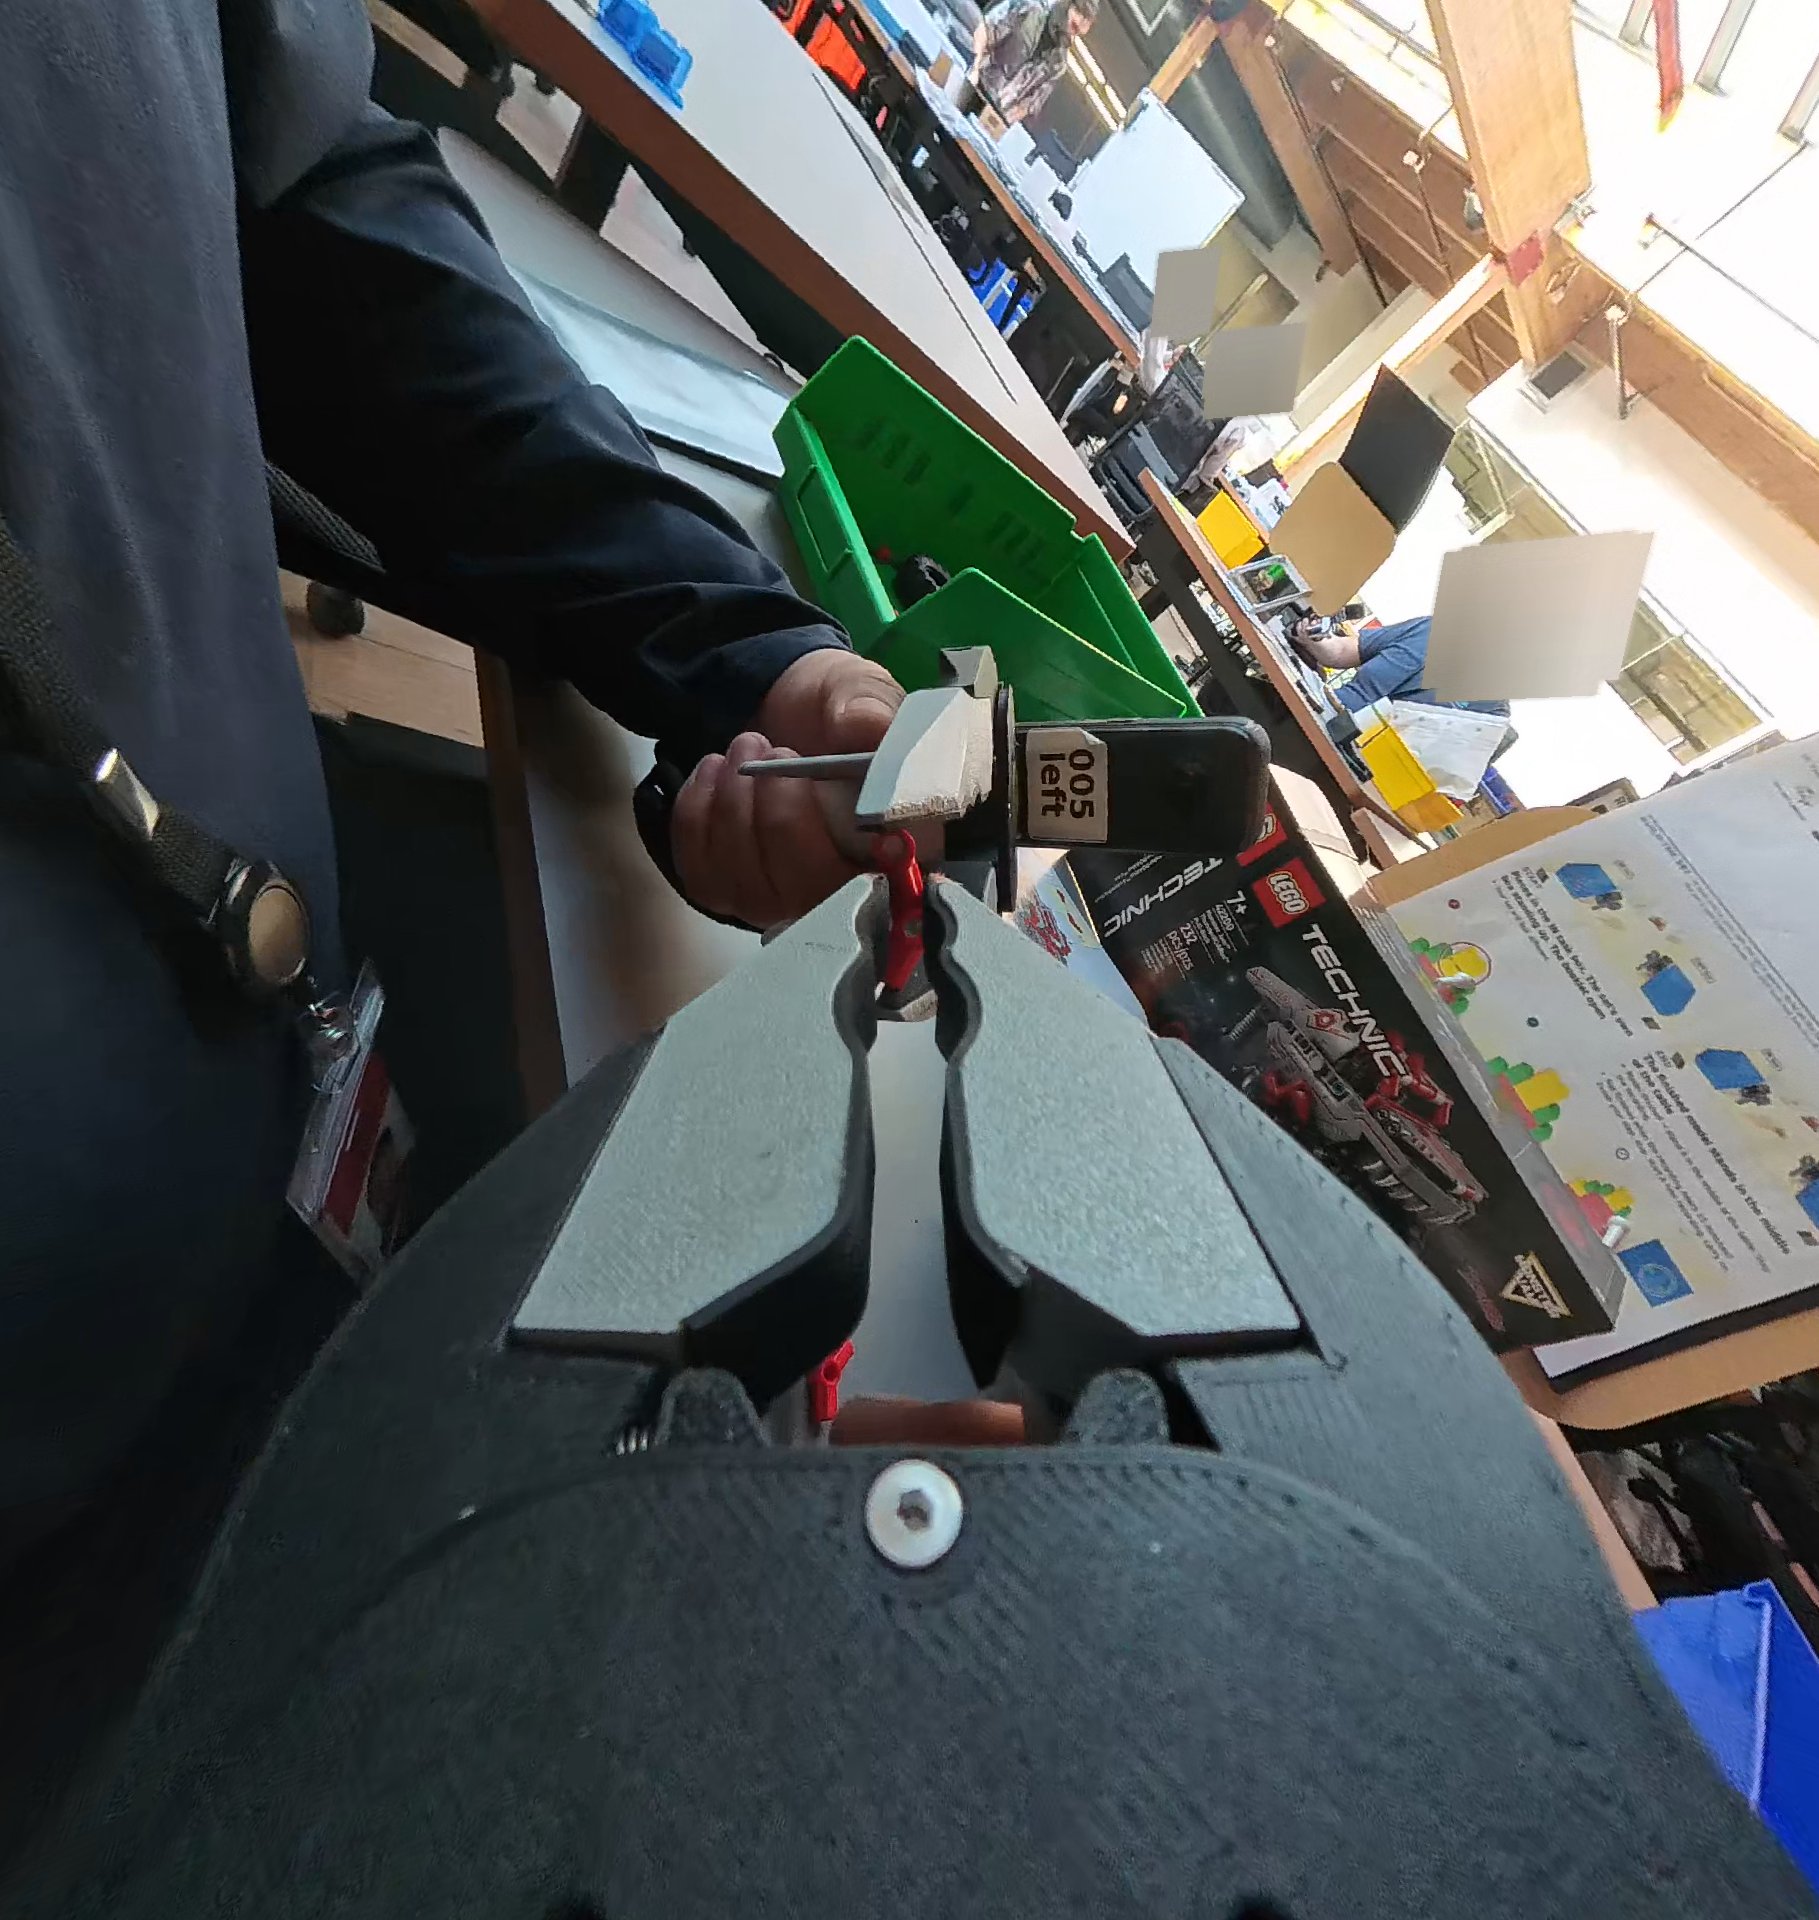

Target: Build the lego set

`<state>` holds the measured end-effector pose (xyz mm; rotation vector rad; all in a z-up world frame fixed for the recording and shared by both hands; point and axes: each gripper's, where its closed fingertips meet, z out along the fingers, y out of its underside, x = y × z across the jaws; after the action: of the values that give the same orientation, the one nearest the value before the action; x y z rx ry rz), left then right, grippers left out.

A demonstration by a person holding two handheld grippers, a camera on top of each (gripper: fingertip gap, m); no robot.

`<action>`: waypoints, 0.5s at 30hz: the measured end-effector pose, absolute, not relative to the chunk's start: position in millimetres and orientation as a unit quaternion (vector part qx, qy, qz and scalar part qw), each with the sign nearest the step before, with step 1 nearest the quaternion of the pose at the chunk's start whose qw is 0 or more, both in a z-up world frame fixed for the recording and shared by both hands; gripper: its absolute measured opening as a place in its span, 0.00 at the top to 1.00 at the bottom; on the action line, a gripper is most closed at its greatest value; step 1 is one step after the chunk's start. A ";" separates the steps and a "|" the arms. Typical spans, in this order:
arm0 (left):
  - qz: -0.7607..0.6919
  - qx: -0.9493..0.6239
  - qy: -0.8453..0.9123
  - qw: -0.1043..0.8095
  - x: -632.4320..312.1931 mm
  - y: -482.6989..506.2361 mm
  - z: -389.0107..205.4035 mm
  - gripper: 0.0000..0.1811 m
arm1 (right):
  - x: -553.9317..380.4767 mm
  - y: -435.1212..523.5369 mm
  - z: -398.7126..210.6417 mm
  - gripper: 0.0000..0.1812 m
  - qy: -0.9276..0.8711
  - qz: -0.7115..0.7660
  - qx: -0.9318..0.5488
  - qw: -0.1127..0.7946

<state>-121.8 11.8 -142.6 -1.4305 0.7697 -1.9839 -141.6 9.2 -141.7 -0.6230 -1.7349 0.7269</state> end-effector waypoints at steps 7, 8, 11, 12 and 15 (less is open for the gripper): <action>-0.739 -0.544 0.287 0.276 -118.9 12.7 -145.9 0.84 | -138.8 10.4 -145.0 0.98 -0.736 0.299 -0.258 0.550; -0.739 -0.544 0.288 0.275 -118.3 12.4 -146.4 0.84 | -138.4 10.1 -145.8 0.97 -0.737 0.297 -0.257 0.550; -0.739 -0.546 0.287 0.271 -116.2 12.5 -148.0 0.84 | -139.0 12.1 -150.0 0.95 -0.742 0.287 -0.261 0.547; -0.738 -0.548 0.287 0.269 -115.3 12.6 -149.0 0.84 | -139.4 12.8 -151.4 0.96 -0.743 0.283 -0.262 0.548; -0.742 -0.546 0.283 0.269 -115.0 13.4 -148.0 0.84 | -139.7 14.3 -150.3 0.97 -0.738 0.276 -0.264 0.556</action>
<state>-115.0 13.4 -148.0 -1.4717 0.7631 -2.0000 -139.7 14.3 -150.3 -0.6234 -1.7421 0.6518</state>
